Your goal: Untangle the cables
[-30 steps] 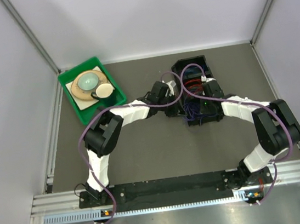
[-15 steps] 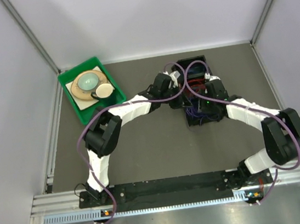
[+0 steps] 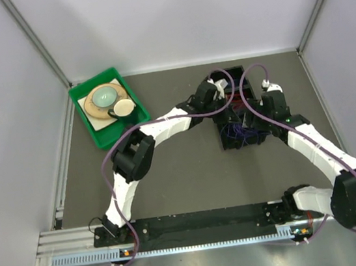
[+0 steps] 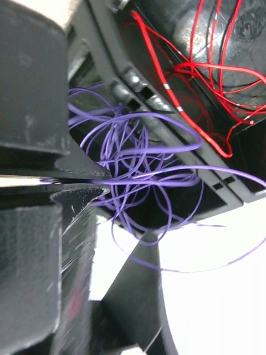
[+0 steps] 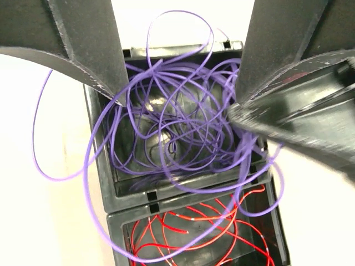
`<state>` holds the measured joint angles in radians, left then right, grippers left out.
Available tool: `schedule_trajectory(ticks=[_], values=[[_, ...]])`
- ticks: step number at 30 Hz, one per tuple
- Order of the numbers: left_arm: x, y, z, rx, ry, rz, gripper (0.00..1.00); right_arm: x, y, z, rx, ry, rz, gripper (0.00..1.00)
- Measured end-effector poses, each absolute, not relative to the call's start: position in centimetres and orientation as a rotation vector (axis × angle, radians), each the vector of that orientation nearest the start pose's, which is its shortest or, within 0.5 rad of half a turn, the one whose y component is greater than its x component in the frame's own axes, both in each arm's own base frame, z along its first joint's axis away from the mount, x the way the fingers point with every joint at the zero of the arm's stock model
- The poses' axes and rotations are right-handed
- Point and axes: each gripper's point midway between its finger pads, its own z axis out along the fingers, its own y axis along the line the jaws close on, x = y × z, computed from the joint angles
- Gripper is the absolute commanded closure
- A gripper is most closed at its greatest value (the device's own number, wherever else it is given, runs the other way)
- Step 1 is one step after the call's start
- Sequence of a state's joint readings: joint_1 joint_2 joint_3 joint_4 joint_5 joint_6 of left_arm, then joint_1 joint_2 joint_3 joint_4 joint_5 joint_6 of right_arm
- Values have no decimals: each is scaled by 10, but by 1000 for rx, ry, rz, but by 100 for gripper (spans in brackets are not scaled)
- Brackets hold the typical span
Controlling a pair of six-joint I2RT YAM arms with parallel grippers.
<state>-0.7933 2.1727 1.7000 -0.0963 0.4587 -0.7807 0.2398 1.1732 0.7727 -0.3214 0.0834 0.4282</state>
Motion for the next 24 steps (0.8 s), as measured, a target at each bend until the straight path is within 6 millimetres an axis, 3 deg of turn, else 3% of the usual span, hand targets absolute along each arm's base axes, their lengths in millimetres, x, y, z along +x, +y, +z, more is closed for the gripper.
schedule_trajectory(ticks=[7,13,18,20,21,24], values=[[334,-507,98,376,2461,-1271,100,309,71,131,286,2286,257,21],[323,-515,65,466,2508,-1183,100,302,54,163,339,2184,262,21],[320,-516,55,538,2499,-1118,100,298,41,182,373,2112,258,22],[320,-515,51,560,2498,-1090,91,298,40,183,382,2107,260,21],[319,-515,51,572,2495,-1085,78,298,39,182,388,2108,265,21],[318,-514,49,611,2483,-1071,66,298,39,180,397,2116,270,21]])
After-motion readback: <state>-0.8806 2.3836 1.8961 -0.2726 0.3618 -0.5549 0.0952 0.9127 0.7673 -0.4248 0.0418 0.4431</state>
